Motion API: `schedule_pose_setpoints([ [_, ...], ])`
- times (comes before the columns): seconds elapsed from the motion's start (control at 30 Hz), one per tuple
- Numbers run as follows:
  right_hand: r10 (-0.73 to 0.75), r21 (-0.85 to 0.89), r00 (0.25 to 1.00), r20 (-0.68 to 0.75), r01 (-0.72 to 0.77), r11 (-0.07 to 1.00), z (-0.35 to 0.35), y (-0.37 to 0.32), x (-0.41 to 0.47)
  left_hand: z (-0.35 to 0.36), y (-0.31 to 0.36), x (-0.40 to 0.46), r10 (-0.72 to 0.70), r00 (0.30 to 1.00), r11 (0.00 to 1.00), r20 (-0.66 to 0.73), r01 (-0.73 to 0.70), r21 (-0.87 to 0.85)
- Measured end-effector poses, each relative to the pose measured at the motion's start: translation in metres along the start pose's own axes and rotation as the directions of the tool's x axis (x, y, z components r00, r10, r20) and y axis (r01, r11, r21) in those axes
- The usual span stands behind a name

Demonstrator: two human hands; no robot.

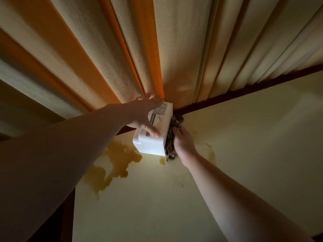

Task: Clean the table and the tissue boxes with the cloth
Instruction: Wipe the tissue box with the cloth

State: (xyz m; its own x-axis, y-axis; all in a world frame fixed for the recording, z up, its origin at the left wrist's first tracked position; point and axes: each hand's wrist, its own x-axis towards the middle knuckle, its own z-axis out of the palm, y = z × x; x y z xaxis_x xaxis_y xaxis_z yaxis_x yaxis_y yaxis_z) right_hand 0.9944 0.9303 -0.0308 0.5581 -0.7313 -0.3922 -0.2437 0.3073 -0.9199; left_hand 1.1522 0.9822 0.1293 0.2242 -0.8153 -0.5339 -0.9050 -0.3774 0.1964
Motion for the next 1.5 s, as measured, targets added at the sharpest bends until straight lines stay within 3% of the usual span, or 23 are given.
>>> schedule_pose_setpoints([
  [0.17, -0.061, 0.041, 0.998, 0.005, 0.061, 0.997, 0.002, -0.013, -0.050, 0.000, -0.004, 0.002, 0.012, 1.000, 1.000, 0.007, -0.012, -0.011],
  [0.37, -0.045, 0.099, 0.993, -0.109, 0.056, 0.994, -0.002, -0.060, 0.018, 0.000, -0.002, 0.000, 0.031, 1.000, 0.999, 0.002, -0.031, -0.015],
  [0.57, 0.025, 0.012, 0.998, -0.060, -0.024, 1.000, 0.004, -0.011, 0.014, 0.002, -0.006, 0.003, 0.027, 1.000, 1.000, 0.000, -0.027, -0.002],
  [0.73, -0.049, 0.004, 0.996, -0.078, 0.049, 0.999, 0.013, -0.004, -0.038, 0.004, -0.013, 0.011, 0.045, 0.999, 0.999, 0.004, -0.045, -0.002],
  [0.87, -0.166, 0.024, 0.977, -0.138, 0.170, 0.985, 0.014, -0.037, -0.033, 0.003, -0.012, 0.010, 0.057, 0.998, 0.998, 0.001, -0.057, 0.004],
  [1.0, -0.122, -0.002, 0.972, -0.200, 0.124, 0.992, 0.008, -0.059, 0.006, 0.001, -0.008, 0.006, 0.047, 0.999, 0.999, 0.001, -0.047, -0.013],
  [1.2, 0.024, -0.069, 0.995, -0.099, -0.031, 0.997, 0.011, -0.014, -0.012, 0.003, -0.013, 0.011, 0.050, 0.999, 0.999, 0.003, -0.050, 0.009],
  [1.5, -0.126, -0.332, 0.987, 0.100, 0.152, 0.931, -0.010, 0.000, -0.062, -0.002, -0.017, 0.019, 0.063, 0.997, 0.995, 0.047, -0.066, 0.081],
])
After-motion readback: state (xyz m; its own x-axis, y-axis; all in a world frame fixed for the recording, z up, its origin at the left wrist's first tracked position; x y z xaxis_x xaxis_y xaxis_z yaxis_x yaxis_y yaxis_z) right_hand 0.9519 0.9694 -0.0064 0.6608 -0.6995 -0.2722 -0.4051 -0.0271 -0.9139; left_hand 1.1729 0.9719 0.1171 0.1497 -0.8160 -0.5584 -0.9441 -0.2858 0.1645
